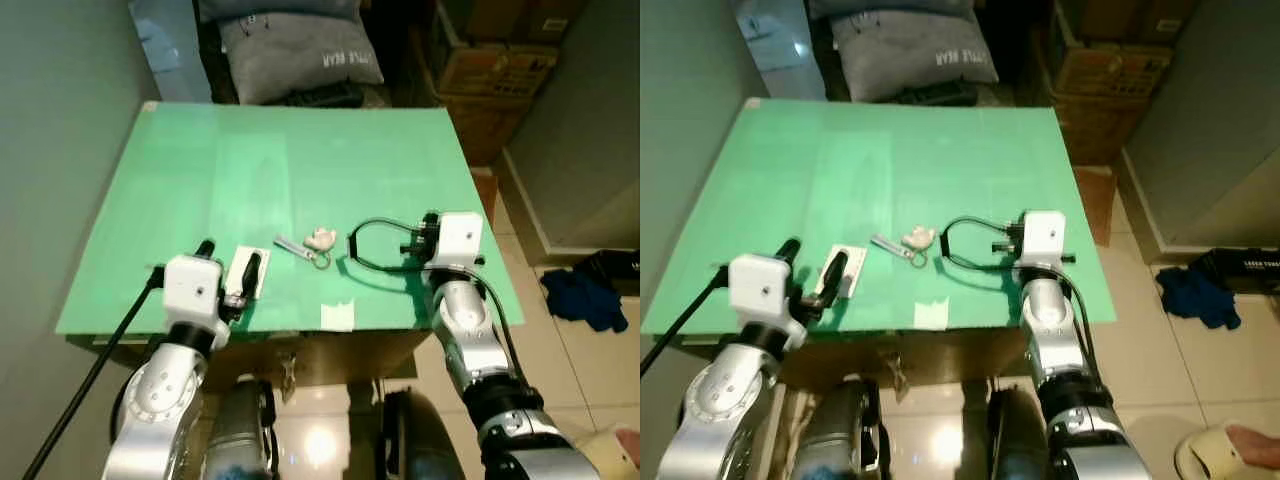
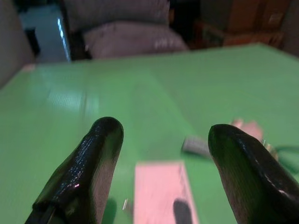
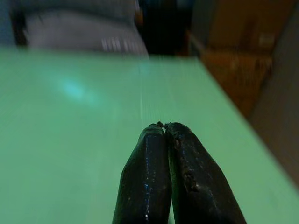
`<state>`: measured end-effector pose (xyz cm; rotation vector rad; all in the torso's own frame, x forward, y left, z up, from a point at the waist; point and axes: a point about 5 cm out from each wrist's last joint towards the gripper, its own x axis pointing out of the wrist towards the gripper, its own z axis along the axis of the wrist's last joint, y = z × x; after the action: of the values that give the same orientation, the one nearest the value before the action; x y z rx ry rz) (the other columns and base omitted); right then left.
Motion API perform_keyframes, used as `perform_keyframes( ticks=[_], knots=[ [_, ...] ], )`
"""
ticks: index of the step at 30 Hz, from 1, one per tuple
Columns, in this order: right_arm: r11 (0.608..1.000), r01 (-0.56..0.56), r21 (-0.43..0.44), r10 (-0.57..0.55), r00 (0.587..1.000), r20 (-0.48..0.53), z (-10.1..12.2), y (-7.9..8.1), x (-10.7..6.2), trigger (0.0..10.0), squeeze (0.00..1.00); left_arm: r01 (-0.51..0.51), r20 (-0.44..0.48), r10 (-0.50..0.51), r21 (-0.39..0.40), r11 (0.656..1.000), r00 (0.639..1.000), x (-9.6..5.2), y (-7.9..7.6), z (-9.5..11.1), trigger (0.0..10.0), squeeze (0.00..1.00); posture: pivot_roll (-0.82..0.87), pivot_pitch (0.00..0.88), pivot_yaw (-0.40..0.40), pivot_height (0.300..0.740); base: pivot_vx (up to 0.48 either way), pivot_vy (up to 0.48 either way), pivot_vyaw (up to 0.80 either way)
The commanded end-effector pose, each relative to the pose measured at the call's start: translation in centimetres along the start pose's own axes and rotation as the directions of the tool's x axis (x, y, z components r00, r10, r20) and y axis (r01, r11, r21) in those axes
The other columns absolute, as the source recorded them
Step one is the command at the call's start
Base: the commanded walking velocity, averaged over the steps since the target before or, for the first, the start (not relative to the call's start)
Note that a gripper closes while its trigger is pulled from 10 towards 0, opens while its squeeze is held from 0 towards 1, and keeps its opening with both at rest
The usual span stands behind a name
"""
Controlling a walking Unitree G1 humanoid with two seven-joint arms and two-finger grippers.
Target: Hang keys on a hook
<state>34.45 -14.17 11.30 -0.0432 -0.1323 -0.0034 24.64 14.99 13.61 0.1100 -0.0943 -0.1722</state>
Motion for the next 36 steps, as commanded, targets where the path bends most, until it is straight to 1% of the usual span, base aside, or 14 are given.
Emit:
perform_keyframes(
  ticks=[1, 6, 9, 10, 11, 12, 13, 14, 17, 19, 22, 27, 33, 36],
  knots=[
    [1.000, 0.011, 0.008, -0.011, 0.999, 0.048, 1.3, -0.5, 0.5, 0.0, 0.00, 0.013, 0.003, -0.013, -0.007, 1.000, 1.000, 0.3, -0.4, -0.3, 10.0, 0.00, 0.07, 0.069, -0.026, 0.646, 0.000, 0.000, 0.00],
    [1.000, -0.011, -0.010, 0.012, 0.993, 0.117, 3.1, -0.5, 1.1, 0.0, 0.00, 0.030, 0.033, -0.029, -0.013, 0.999, 0.999, 1.9, -0.8, -0.2, 10.0, 0.00, 0.04, 0.020, -0.027, 0.646, 0.000, 0.000, 0.00],
    [1.000, 0.002, -0.015, -0.001, 0.997, 0.071, 2.7, -0.8, 1.1, 0.0, 0.00, 0.041, 0.046, -0.041, -0.012, 0.999, 0.998, 2.6, -1.0, -0.2, 10.0, 0.00, 0.03, 0.010, -0.026, 0.646, 0.000, 0.000, 0.00],
    [1.000, 0.009, -0.006, -0.009, 0.999, 0.031, 2.0, -1.0, 0.9, 4.5, 0.00, 0.044, 0.046, -0.044, -0.009, 0.999, 0.998, 2.8, -1.0, -0.2, 10.0, 0.00, 0.03, 0.010, -0.022, 0.646, 0.000, 0.000, 0.00],
    [0.998, 0.038, 0.040, -0.037, 0.999, -0.032, 0.8, -1.2, 0.4, 10.0, 0.00, 0.051, 0.045, -0.051, -0.006, 0.999, 0.998, 2.9, -1.1, -0.4, 10.0, 0.00, 0.03, 0.012, -0.019, 0.646, 0.000, 0.000, 0.00],
    [0.998, 0.038, 0.040, -0.037, 0.999, -0.032, 0.8, -1.2, 0.4, 10.0, 0.00, 0.051, 0.045, -0.051, -0.006, 0.999, 0.998, 2.9, -1.1, -0.4, 10.0, 0.00, 0.03, 0.012, -0.019, 0.646, 0.000, 0.000, 0.00],
    [0.996, 0.058, 0.069, -0.053, 0.996, -0.068, 0.0, -1.4, 0.0, 10.0, 0.84, 0.057, 0.043, -0.057, -0.003, 0.998, 0.997, 2.8, -1.1, -0.5, 10.0, 0.00, 0.03, 0.015, -0.016, 0.646, 0.000, 0.000, 0.00],
    [0.989, 0.086, 0.120, -0.071, 0.990, -0.125, -1.5, -1.4, -0.9, 10.0, 1.00, 0.069, 0.041, -0.069, 0.003, 0.998, 0.997, 2.6, -1.2, -0.5, 10.0, 0.00, 0.04, 0.027, -0.003, 0.646, 0.000, 0.000, 0.00],
    [0.983, 0.111, 0.149, -0.082, 0.979, -0.185, -2.8, -1.5, -1.6, 10.0, 1.00, 0.077, 0.034, -0.078, 0.010, 0.997, 0.996, 2.3, -1.1, -0.6, 10.0, 0.00, 0.05, 0.041, 0.007, 0.646, 0.000, 0.000, 0.00],
    [0.984, 0.108, 0.142, -0.079, 0.977, -0.198, -3.1, -1.5, -1.8, 10.0, 1.00, 0.082, 0.027, -0.082, 0.017, 0.996, 0.996, 2.1, -0.9, -0.7, 10.0, 0.00, 0.05, 0.050, 0.014, 0.646, 0.000, 0.000, 0.00],
    [0.985, 0.107, 0.135, -0.078, 0.976, -0.205, -3.3, -1.5, -1.9, 10.0, 1.00, 0.083, 0.024, -0.084, 0.027, 0.996, 0.996, 1.8, -0.6, -0.8, 10.0, 0.00, 0.06, 0.061, 0.021, 0.646, 0.000, 0.000, 0.00],
    [0.981, 0.151, 0.119, -0.123, 0.968, -0.218, -3.6, -2.4, -2.0, 10.0, 1.00, 0.086, 0.006, -0.086, 0.050, 0.995, 0.996, 0.6, 0.2, -0.7, 10.0, 0.00, 0.10, 0.097, 0.050, 0.646, 0.000, 0.000, 0.00],
    [0.978, 0.186, 0.098, -0.160, 0.961, -0.225, -3.8, -3.2, -1.9, 10.0, 1.00, 0.090, -0.015, -0.089, 0.068, 0.994, 0.996, -0.1, 0.8, -0.8, 10.0, 0.00, 0.12, 0.109, 0.062, 0.646, 0.000, 0.000, 0.00],
    [0.978, 0.186, 0.095, -0.160, 0.960, -0.230, -3.9, -3.1, -1.9, 10.0, 1.00, 0.089, -0.020, -0.088, 0.071, 0.993, 0.996, -0.5, 1.0, -0.6, 10.0, 0.00, 0.13, 0.118, 0.066, 0.646, 0.000, 0.000, 0.00]
  ],
)
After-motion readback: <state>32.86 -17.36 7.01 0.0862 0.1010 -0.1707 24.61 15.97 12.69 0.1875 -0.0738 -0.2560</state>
